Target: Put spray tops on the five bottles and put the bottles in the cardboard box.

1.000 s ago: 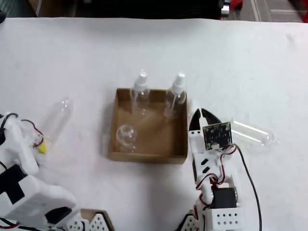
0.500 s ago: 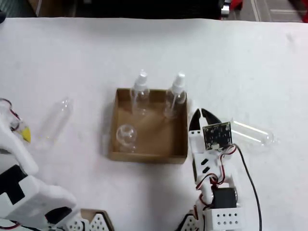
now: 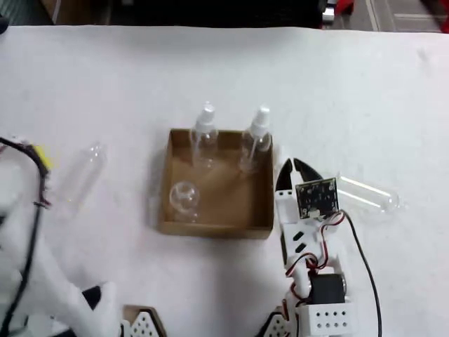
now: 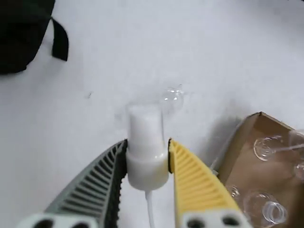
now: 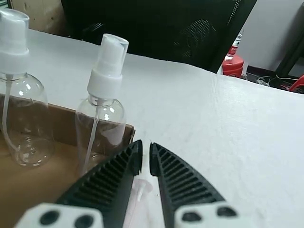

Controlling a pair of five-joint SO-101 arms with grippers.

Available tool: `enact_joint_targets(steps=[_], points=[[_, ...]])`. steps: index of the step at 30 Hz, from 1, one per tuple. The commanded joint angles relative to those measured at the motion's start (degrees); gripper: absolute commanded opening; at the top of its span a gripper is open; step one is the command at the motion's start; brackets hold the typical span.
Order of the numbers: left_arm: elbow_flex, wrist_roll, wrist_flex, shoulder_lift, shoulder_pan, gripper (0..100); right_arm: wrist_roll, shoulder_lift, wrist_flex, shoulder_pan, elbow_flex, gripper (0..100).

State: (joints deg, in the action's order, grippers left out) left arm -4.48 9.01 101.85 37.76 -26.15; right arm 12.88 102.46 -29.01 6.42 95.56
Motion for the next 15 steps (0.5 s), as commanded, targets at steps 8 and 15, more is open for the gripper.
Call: enact_joint_targets(steps=[8, 15], points=[[-3.08, -2.11, -8.70, 4.18, 9.89, 2, 0.53, 0.48, -0.31, -0.13, 1.32, 1.5], [-2.99, -6.33, -8.97, 7.43, 17.80, 2, 0.53, 0.48, -0.31, -0.13, 1.32, 1.5]])
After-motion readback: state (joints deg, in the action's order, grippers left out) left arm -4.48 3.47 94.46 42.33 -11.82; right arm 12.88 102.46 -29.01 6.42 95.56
